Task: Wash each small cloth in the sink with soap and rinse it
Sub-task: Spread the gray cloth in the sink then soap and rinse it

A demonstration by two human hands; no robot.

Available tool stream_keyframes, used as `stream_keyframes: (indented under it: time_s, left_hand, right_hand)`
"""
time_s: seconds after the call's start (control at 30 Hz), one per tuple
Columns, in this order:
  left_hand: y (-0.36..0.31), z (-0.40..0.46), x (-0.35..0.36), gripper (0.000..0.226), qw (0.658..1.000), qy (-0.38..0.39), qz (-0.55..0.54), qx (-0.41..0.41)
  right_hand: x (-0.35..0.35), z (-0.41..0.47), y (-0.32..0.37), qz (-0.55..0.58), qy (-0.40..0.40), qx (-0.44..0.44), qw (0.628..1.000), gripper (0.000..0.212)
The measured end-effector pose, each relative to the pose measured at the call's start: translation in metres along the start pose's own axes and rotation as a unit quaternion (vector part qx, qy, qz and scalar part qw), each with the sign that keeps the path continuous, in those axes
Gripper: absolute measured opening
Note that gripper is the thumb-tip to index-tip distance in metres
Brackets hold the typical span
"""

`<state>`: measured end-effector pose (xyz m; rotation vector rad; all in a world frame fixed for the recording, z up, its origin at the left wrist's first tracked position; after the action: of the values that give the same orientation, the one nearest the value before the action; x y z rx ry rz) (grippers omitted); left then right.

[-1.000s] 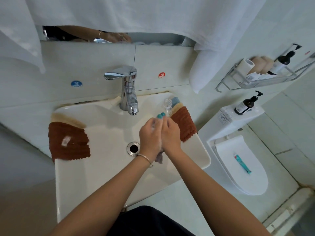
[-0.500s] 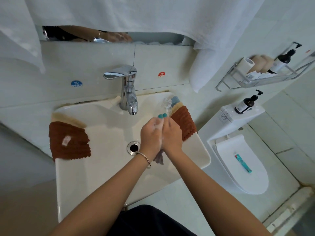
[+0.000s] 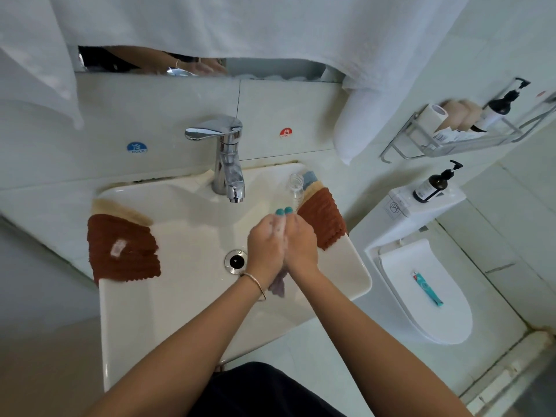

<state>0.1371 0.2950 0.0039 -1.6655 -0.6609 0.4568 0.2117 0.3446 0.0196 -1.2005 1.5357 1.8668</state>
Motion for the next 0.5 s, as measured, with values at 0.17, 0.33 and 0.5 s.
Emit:
stream_keyframes:
  time_s: [0.17, 0.33, 0.5]
  left_hand:
    - [0.002, 0.007, -0.009, 0.039, 0.999, -0.026, -0.011, -0.016]
    - [0.002, 0.007, -0.008, 0.04, 0.999, -0.025, -0.017, -0.026]
    - [-0.007, -0.005, 0.001, 0.038, 1.0, 0.004, 0.001, 0.015]
  right_hand:
    - [0.001, -0.006, 0.012, 0.029, 0.03, -0.023, 0.999, 0.028]
    - [0.002, -0.015, 0.011, 0.003, 0.032, -0.024, 0.999, 0.029]
    - [-0.006, -0.002, -0.001, -0.022, 0.019, 0.027, 0.999, 0.033]
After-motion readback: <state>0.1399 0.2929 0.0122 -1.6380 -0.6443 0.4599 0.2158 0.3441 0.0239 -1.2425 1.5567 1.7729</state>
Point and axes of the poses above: each hand's wrist, its own z-axis towards the middle knuckle, its own x-axis out of the palm, y = z × x, the point moved 7 cm from there along z, towards the middle knuckle, and after that the axes turned 1 degree about y, right-handed, at the moved point
